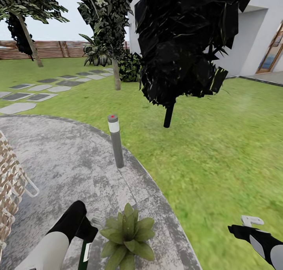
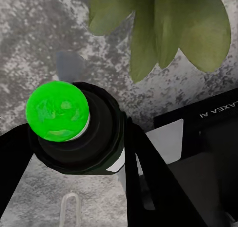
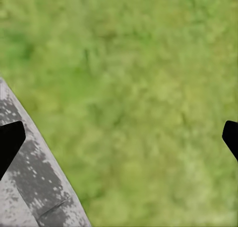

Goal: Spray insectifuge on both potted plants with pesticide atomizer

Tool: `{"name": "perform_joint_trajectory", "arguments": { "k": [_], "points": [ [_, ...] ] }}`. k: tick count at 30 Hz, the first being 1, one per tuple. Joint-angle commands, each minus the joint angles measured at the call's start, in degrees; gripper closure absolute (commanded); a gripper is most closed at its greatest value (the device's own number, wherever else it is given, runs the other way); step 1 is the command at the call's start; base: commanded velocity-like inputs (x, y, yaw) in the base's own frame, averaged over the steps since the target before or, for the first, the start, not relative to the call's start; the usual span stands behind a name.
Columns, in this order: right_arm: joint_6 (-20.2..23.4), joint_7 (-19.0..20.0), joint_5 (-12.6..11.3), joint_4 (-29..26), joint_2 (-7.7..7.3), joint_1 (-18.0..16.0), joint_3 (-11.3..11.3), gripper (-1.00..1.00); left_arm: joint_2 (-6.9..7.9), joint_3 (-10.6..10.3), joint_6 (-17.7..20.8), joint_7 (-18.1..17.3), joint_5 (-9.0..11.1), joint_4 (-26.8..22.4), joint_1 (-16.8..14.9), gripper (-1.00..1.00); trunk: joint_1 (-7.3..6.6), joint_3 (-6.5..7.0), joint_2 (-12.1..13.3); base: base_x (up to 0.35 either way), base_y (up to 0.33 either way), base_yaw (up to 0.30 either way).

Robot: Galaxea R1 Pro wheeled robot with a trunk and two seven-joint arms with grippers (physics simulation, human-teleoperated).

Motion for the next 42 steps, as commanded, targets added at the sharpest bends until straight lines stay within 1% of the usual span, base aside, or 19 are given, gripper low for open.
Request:
{"name": "perform_joint_trajectory", "arguments": {
  "k": [1, 7, 8, 9, 11, 14, 31, 35, 42],
  "points": [
    [0.22, 0.26, -0.06, -0.07, -0.01, -0.01, -0.44, -1.0, 0.02, 0.44, 0.19, -0.51, -0.56, -0.08, -0.04, 1.0, 0.0, -0.05, -0.02, 0.006, 0.1, 0.0],
    [0.19, 0.26, -0.07, -0.07, -0.01, -0.01, -0.44, -1.0, 0.45, 0.44, 0.19, -0.5, -0.75, -0.09, -0.04, 1.0, 0.0, -0.05, -0.02, 0.001, 0.174, 0.0],
    [0.23, 0.26, -0.06, -0.07, -0.01, -0.01, -0.44, -1.0, 1.2, 0.44, 0.19, -0.5, -1.63, -0.08, -0.04, 1.0, 0.0, -0.05, -0.02, 0.0, 0.023, 0.0],
    [0.22, 0.26, -0.06, -0.07, -0.01, -0.01, -0.44, -1.0, 1.47, 0.44, 0.19, -0.5, -2.16, -0.08, -0.04, 1.0, 0.0, -0.05, -0.02, 0.0, 0.015, 0.0],
    [0.2, 0.26, -0.06, -0.07, -0.01, -0.01, -0.44, -1.0, 1.76, 0.44, 0.19, -0.5, -3.0, -0.07, -0.04, 1.0, 0.0, -0.05, -0.02, 0.0, 0.008, 0.0],
    [0.19, 0.26, -0.06, -0.07, -0.01, -0.01, -0.44, -1.0, 1.92, 0.44, 0.19, -0.5, -3.56, -0.07, -0.04, 1.0, 0.0, -0.05, -0.02, 0.0, 0.002, 0.0],
    [0.2, 0.26, -0.06, -0.07, -0.01, -0.01, -0.44, -1.0, 1.96, 0.35, 0.1, -0.41, -3.73, -0.16, -0.04, 1.0, 0.0, -0.05, -0.02, 0.0, 0.0, 0.0],
    [0.2, 0.27, -0.06, -0.07, -0.01, -0.01, -0.44, -1.0, 1.89, 0.35, 0.1, -0.41, -3.73, -0.16, -0.04, 1.0, -0.88, 0.63, 1.58, 0.0, 0.0, 0.0],
    [0.2, 0.35, -0.08, -0.07, -0.01, -0.01, -0.44, -1.0, 1.92, 0.35, 0.1, -0.41, -3.73, -0.16, -0.04, 1.0, -0.88, 0.08, 1.58, 0.0, 0.0, 0.0]
  ]
}}
